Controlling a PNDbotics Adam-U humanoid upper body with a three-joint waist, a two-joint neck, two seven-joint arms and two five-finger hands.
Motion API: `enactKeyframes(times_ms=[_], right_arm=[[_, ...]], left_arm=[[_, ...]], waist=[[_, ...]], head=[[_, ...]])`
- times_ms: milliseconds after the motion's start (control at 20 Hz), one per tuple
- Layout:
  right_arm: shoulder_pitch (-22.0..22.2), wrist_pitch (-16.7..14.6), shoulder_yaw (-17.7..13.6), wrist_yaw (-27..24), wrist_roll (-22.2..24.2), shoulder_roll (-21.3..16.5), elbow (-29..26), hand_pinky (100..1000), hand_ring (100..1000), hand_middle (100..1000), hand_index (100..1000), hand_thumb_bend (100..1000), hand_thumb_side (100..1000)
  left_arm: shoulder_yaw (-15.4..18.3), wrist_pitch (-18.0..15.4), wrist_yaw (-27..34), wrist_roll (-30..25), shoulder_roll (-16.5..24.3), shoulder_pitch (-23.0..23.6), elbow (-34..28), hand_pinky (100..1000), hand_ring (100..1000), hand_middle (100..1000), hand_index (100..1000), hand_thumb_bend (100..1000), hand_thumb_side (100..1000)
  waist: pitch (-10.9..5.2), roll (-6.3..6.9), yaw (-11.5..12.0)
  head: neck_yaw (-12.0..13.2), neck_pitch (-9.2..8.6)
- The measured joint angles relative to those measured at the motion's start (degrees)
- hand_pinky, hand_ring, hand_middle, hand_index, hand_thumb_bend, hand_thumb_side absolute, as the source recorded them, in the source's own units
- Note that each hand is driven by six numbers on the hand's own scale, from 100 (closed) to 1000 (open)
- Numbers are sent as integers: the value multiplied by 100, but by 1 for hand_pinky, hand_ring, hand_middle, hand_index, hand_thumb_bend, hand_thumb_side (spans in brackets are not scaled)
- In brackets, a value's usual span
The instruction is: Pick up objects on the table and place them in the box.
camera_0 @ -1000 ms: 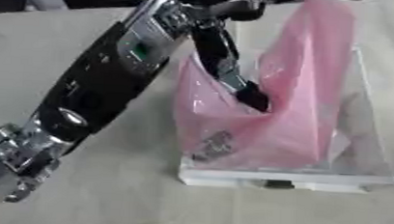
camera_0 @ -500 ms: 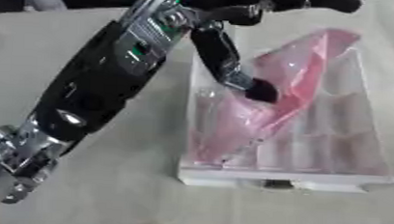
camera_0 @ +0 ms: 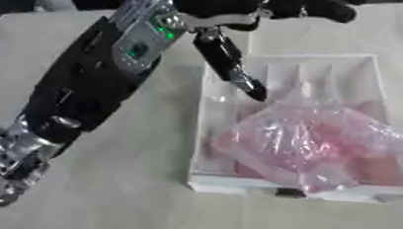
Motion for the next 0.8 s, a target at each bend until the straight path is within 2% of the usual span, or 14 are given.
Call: enactKeyframes(times_ms=[50,100,200,250,300,400,450,500,550,750,800], right_arm=[[1,-1,-1,1,-2,0,0,494,602,551,638,427,837],[2,-2,-3,2,-4,0,0,494,602,551,638,426,839],[7,-15,-20,3,-18,0,0,493,602,551,638,426,843],[7,-23,-31,4,-27,0,0,493,602,551,638,426,845],[7,-21,-34,8,-34,-1,0,493,602,551,638,426,847],[7,-25,-39,20,-56,-3,0,492,602,551,638,425,851],[7,-29,-44,25,-73,-4,-1,492,602,551,638,425,857],[7,-35,-58,36,-82,-8,-1,492,602,551,638,425,858],[7,-44,-69,45,-94,-19,-2,492,602,551,638,424,862],[7,-61,-89,70,-161,-94,-3,490,605,558,639,419,929],[5,-69,-94,75,-174,-109,-4,490,605,558,639,419,930]], left_arm=[[27,2,30,171,19,55,-3,632,761,790,852,214,289],[64,11,117,371,35,147,-12,583,729,765,831,161,337],[166,45,411,788,124,388,-31,507,667,719,798,135,472],[249,89,581,994,184,532,-33,490,653,708,794,100,591],[337,123,767,1185,248,698,-40,464,635,695,788,100,593],[531,176,1178,1483,365,1075,-80,446,627,695,791,100,676],[640,206,1384,1572,424,1273,-104,436,624,700,797,100,764],[755,239,1598,1625,501,1501,-132,437,625,702,798,100,776],[873,274,1813,1650,584,1730,-155,451,636,719,813,100,860],[1316,496,2775,1547,821,2593,-215,457,649,742,833,100,975],[1417,557,3035,1499,831,2755,-235,457,649,742,834,100,980]], waist=[[1,-9,13],[4,-19,24],[15,-38,68],[29,-47,100],[41,-55,128],[50,-73,203],[62,-82,249],[77,-90,292],[85,-101,335],[118,-122,518],[130,-129,568]], head=[[0,-4],[0,-11],[0,-49],[0,-55],[-2,-81],[-5,-138],[-7,-160],[-8,-185],[-8,-207],[-9,-278],[-9,-303]])
